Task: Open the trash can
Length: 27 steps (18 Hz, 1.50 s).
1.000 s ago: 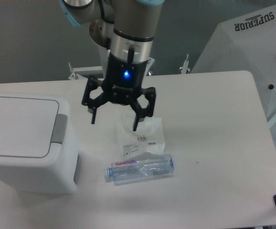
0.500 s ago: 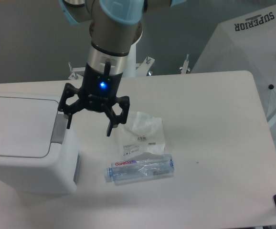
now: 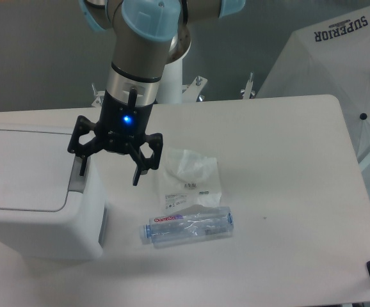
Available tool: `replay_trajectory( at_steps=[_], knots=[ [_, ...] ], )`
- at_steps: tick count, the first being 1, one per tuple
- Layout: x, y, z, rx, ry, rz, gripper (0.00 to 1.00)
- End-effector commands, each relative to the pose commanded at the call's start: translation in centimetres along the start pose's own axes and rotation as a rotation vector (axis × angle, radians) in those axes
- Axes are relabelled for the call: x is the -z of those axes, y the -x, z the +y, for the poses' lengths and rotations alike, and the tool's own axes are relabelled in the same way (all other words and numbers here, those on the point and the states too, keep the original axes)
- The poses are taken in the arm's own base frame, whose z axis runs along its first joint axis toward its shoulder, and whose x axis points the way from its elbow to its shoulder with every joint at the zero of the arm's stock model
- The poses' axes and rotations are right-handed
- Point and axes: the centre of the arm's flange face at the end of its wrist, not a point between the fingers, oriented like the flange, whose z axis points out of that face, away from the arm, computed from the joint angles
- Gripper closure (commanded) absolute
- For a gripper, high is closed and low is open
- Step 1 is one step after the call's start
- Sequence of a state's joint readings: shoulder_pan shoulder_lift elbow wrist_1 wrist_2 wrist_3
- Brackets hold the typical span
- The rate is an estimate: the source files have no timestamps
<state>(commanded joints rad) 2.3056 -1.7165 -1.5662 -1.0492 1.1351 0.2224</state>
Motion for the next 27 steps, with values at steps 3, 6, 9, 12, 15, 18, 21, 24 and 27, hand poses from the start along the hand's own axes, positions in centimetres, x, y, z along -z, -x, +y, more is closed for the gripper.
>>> replay_trajectory(
  at_steps=[3,6,9,12,15,18,21,24,27],
  knots=[
    [-0.2,0.1,0.1,0.002,0.004,-0.001,0.00],
    [-0.2,0.1,0.2,0.001,0.006,0.000,0.00],
    [-0.4,0.1,0.2,0.002,0.007,0.000,0.00],
    [-0.5,0.2,0.2,0.002,0.007,-0.001,0.00],
    [-0.5,0.2,0.3,0.002,0.009,-0.001,0.00],
    [-0.6,0.3,0.3,0.003,0.011,-0.002,0.00],
    [-0.9,0.4,0.2,0.004,0.013,-0.002,0.00],
    [-0.9,0.4,0.3,0.005,0.015,-0.001,0.00],
    [-1.1,0.5,0.4,0.006,0.017,-0.001,0.00]
  ],
)
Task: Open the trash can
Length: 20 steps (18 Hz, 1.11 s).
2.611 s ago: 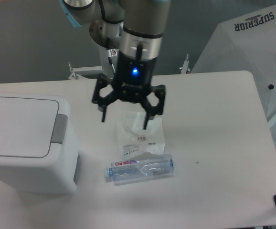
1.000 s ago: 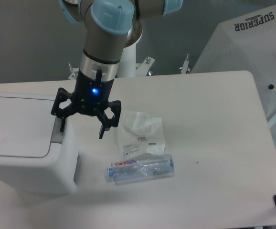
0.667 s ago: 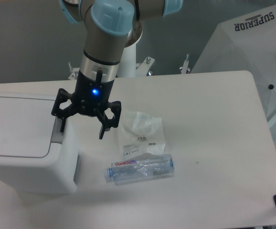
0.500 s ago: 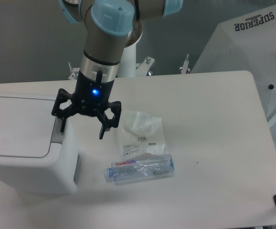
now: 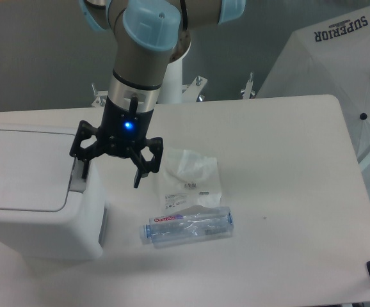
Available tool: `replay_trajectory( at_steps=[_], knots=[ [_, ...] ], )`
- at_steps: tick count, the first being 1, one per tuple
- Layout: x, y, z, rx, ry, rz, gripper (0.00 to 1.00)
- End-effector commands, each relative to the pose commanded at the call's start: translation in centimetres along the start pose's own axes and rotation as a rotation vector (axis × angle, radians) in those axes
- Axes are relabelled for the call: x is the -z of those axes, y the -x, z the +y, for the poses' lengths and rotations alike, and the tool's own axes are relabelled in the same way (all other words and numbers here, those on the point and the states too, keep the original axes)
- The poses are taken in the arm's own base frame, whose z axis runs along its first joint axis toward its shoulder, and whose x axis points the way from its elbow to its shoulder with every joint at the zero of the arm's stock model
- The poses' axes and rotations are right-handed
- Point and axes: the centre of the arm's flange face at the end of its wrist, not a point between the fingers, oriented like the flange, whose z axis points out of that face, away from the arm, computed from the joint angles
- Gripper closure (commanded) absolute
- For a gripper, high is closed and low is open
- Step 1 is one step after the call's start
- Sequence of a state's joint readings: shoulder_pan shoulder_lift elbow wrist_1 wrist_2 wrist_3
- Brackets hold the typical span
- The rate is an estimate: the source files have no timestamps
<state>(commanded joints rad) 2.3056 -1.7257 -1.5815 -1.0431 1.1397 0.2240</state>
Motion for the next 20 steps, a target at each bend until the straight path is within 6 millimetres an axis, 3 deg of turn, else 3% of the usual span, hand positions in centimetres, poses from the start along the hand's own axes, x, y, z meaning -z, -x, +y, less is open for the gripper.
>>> replay_trajectory(
  at_steps=[5,11,15,20],
  knots=[
    [0.3,-0.1,-0.2,-0.007,-0.018,-0.004,0.00],
    [4.3,-0.7,-2.6,-0.080,-0.161,-0.044,0.00],
    [7.5,1.4,-4.1,-0.068,-0.223,-0.088,0.00],
    [9.5,5.0,-3.8,-0.123,-0.219,-0.205,0.00]
  ],
)
